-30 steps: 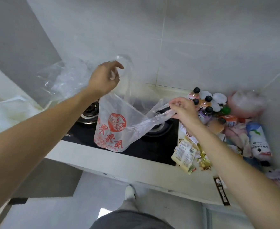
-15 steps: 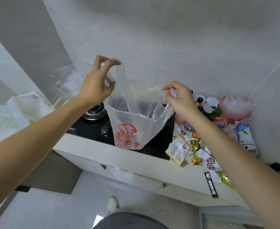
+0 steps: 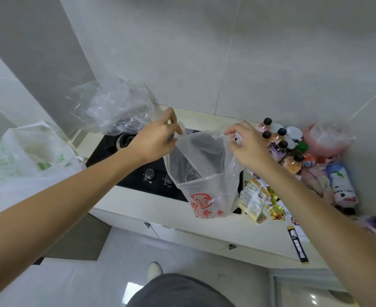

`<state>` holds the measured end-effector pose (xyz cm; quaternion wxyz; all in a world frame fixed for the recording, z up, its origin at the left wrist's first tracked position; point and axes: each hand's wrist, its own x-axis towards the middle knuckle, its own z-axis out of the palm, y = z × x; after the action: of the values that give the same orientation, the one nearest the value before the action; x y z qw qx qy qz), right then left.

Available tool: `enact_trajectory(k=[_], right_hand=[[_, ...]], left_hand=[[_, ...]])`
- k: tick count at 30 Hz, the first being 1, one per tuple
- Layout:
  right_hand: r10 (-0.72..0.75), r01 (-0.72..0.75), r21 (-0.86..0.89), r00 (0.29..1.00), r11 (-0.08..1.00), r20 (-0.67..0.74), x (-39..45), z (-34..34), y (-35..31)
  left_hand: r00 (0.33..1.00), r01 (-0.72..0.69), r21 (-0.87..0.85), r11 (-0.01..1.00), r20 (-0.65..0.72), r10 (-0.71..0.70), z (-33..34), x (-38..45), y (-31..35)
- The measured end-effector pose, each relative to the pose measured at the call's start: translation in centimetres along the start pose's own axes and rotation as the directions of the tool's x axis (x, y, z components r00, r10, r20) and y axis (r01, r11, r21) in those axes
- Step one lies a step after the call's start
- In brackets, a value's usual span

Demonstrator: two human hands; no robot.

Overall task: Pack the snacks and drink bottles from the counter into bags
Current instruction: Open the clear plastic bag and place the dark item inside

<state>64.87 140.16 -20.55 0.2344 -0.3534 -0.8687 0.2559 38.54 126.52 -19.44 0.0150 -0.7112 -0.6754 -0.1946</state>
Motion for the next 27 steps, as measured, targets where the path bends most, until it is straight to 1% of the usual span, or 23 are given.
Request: enact_trajectory(k=[3,5,8,11,13,17,19,22,27], right_hand=[[-0.008,0.014,-0.123,0.998,0.992,0.056,-0.3,1.2,0.1],[-0.032,0.051,-0.236,0.996,0.97,0.081,-0.8,1.7,0.3],[-0.095,0.133,-0.408,0.989,0.903,0.111,-1.7,2.3,0.8],[-0.144,0.204,-0.506,0.977,0.838,0.156,-2.9,3.4,1.7],[-0.13,0.211,-0.558,0.975,0.802,0.182,-3.9,4.3,2.5],[-0.063,0.191,-0.621,0.973,0.76,0.223,-5.7,6.2,4.7],[-0.019,0.17,-0.647,0.972,0.743,0.234,-6.6,7.0,5.9],[0.022,0.161,-0.68,0.967,0.715,0.252,-7.8,8.2,7.7],[0.081,0.19,-0.661,0.93,0.725,0.357,-9.3,10.5,11.1]], left_hand=[[0.993,-0.092,0.052,0.994,0.085,0.088,1.0,-0.4,-1.5],[0.98,-0.149,0.084,0.985,0.147,0.135,1.6,-0.5,-2.1],[0.954,-0.207,0.079,0.975,0.238,0.183,2.6,-0.6,-2.5],[0.921,-0.225,0.076,0.971,0.341,0.187,4.5,-0.8,-2.6],[0.908,-0.235,0.098,0.967,0.378,0.183,6.2,-1.2,-2.6],[0.902,-0.265,0.172,0.949,0.392,0.181,10.0,-2.2,-2.1],[0.9,-0.26,0.191,0.946,0.402,0.166,11.6,-2.9,-1.5],[0.901,-0.201,0.199,0.959,0.421,0.101,14.0,-4.2,-0.4],[0.837,-0.081,0.213,0.974,0.545,-0.05,18.2,-6.2,1.4]])
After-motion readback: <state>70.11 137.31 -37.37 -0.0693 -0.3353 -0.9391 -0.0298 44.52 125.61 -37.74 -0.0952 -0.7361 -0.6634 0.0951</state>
